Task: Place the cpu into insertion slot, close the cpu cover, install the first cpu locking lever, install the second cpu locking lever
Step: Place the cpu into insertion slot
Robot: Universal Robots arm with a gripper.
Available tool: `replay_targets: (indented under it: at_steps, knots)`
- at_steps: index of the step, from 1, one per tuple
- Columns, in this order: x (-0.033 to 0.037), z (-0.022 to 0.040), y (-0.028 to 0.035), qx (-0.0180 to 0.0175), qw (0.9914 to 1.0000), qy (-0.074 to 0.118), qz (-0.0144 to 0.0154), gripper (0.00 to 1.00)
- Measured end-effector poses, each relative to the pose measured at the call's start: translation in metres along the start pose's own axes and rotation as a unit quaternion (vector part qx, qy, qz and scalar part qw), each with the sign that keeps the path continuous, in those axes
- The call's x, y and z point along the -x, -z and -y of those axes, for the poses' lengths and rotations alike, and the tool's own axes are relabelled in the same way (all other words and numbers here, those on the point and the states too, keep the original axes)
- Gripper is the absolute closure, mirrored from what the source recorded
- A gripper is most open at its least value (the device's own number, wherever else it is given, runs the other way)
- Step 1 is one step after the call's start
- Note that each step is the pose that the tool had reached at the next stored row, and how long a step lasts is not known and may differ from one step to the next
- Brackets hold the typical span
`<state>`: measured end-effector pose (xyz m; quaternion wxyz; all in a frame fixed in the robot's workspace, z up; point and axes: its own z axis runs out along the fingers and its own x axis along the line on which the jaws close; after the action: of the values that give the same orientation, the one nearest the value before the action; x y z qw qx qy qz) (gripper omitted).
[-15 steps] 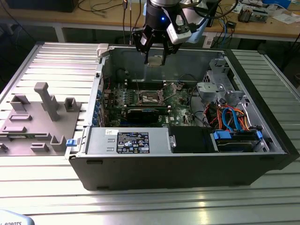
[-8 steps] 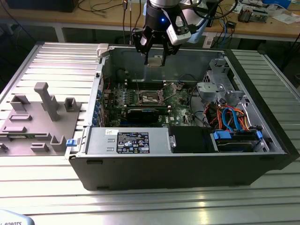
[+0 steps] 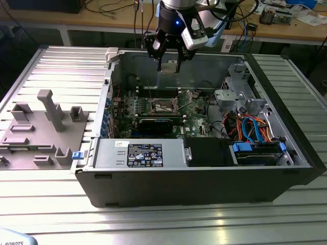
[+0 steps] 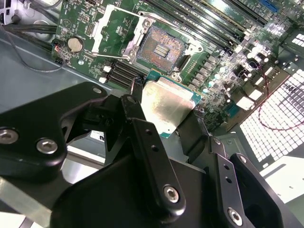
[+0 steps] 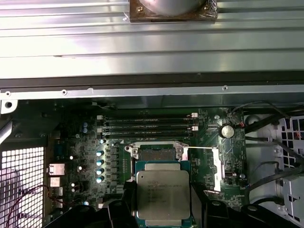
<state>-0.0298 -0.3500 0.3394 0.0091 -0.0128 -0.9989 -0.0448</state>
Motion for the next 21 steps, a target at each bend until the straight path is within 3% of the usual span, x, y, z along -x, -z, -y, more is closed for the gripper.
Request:
replay_targets:
  at_steps: [21]
  knots:
    - [0.0001, 0.0005, -0.0051, 0.0000, 1.00000, 0.000, 0.0000, 0.46]
